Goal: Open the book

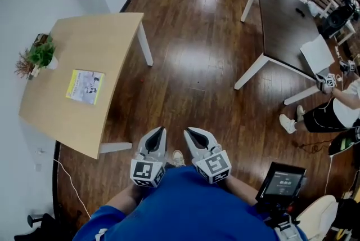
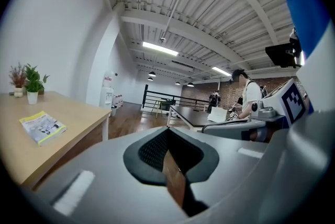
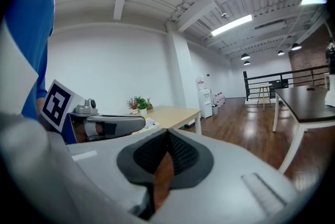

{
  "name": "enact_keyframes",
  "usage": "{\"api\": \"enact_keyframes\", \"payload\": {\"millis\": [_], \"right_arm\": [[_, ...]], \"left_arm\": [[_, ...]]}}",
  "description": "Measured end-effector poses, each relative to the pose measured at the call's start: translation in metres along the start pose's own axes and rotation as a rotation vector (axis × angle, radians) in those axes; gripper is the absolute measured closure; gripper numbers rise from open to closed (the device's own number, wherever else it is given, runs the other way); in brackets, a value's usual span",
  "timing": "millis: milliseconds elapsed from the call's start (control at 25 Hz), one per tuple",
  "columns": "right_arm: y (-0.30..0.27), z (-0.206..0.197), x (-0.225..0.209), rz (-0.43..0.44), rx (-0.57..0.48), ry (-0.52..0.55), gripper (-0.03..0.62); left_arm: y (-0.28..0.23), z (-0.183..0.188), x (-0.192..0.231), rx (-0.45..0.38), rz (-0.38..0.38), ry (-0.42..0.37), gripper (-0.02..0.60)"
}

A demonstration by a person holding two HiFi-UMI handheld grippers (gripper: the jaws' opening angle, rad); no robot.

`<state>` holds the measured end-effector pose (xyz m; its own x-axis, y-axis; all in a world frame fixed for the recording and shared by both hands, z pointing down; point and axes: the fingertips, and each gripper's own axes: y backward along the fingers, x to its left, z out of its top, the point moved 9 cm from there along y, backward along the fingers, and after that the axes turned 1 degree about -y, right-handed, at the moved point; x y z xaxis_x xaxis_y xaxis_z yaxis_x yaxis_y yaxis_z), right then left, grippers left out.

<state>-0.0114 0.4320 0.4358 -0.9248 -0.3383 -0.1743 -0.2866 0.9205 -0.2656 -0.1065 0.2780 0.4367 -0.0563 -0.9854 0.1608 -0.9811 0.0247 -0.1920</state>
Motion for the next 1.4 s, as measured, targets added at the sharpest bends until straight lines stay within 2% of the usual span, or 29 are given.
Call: {"api": "enact_keyframes", "payload": {"millis": [320,600,720,1040,1240,1400], "right_arm": [[-0.034,0.022,-0.036,-0.013,-0.016,0.003,0.591],[-0.076,0.039,-0.099,0.052,-0.038,0.029,0.591],[-0.1,0.057,-0.126,0.115,-0.035,0.039,0.591],[-0.158,0.088,-0.183,0.343,0.024,0.079,0.591],[-0.186,0.1,-0.187,0.539,0.057,0.132,0.591],[-0.212,0.097,-0.174,0.674,0.1,0.157,0.591]], "left_arm": [[-0.05,0.018,0.019,-0.001,-0.015,-0.003,0.575],[-0.115,0.026,0.03,-0.01,0.055,-0.008,0.575],[-0.139,0.037,0.035,-0.023,0.126,-0.004,0.575],[-0.182,0.057,0.044,-0.041,0.374,0.031,0.575],[-0.181,0.057,0.045,-0.047,0.572,0.07,0.575],[-0.162,0.055,0.051,-0.05,0.719,0.108,0.575]]}}
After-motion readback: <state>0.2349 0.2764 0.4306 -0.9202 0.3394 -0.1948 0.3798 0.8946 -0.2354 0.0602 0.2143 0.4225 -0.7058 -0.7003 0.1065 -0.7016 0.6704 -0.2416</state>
